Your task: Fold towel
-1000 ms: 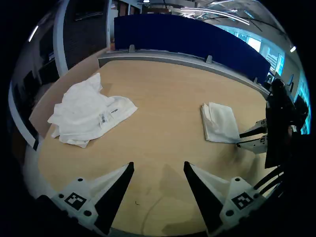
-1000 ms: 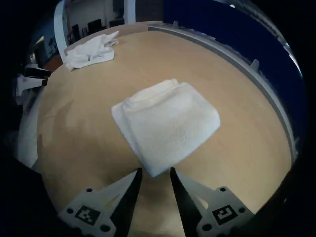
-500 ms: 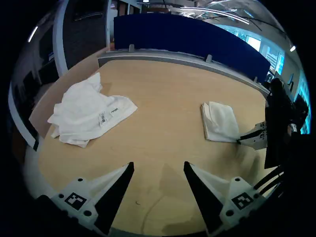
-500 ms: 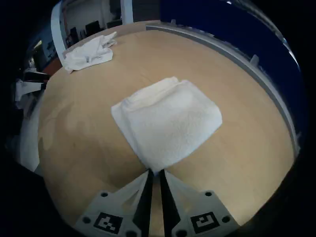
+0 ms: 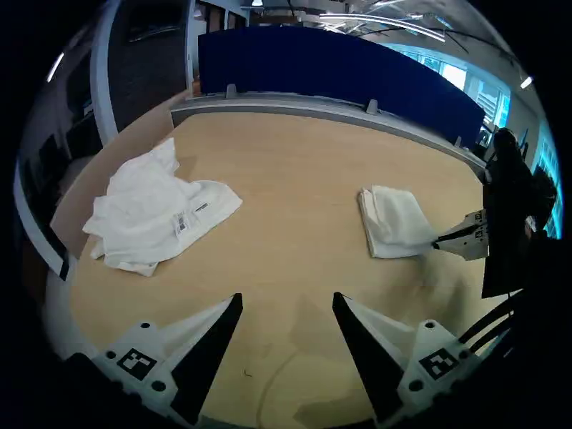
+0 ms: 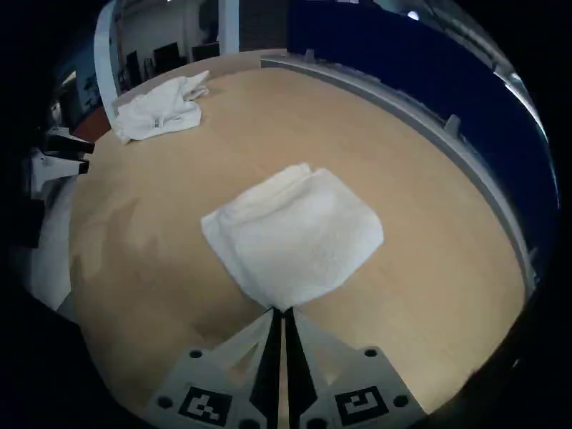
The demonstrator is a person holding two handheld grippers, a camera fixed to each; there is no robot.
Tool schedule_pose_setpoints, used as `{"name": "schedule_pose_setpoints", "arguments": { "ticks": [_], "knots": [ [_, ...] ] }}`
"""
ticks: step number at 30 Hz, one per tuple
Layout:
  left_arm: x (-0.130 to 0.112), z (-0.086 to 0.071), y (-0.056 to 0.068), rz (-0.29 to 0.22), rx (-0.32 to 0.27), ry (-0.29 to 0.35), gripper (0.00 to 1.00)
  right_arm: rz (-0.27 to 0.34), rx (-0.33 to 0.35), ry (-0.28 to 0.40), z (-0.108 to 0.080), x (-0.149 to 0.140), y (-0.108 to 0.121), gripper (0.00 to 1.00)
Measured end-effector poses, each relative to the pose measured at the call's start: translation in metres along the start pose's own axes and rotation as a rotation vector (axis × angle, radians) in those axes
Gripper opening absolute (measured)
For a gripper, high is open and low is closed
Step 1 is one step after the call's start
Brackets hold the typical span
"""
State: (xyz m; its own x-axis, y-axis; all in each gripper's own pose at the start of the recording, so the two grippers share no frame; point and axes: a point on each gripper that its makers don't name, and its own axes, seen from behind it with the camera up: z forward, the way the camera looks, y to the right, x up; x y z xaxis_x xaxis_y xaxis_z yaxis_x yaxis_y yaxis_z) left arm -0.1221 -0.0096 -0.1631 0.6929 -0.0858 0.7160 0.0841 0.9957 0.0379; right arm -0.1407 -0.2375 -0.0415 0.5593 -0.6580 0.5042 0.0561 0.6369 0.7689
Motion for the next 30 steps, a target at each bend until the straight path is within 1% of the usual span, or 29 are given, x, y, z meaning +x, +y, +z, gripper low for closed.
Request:
{"name": "schedule_pose_setpoints", "arguments": {
  "ticks": [3,8,12,18,23,30],
  "knots": [
    [0.006,-0.001,0.002,0.006,-0.005,0.009,0.94,-0.008,-0.015,0.028,-0.01,0.017,0.006,0.03],
    [0.018,-0.003,0.005,0.014,-0.014,0.03,0.93,-0.039,-0.044,0.074,-0.029,0.05,0.014,0.03],
    [0.028,-0.004,0.007,0.021,-0.021,0.048,0.94,-0.071,-0.064,0.124,-0.048,0.081,0.017,0.03],
    [0.042,-0.005,0.009,0.033,-0.031,0.073,0.93,-0.095,-0.088,0.192,-0.076,0.123,0.021,0.03],
    [0.049,-0.006,0.012,0.042,-0.039,0.084,0.93,-0.108,-0.108,0.217,-0.094,0.138,0.027,0.03],
    [0.054,-0.009,0.017,0.051,-0.051,0.09,0.93,-0.107,-0.133,0.215,-0.105,0.137,0.039,0.03]
  ]
}}
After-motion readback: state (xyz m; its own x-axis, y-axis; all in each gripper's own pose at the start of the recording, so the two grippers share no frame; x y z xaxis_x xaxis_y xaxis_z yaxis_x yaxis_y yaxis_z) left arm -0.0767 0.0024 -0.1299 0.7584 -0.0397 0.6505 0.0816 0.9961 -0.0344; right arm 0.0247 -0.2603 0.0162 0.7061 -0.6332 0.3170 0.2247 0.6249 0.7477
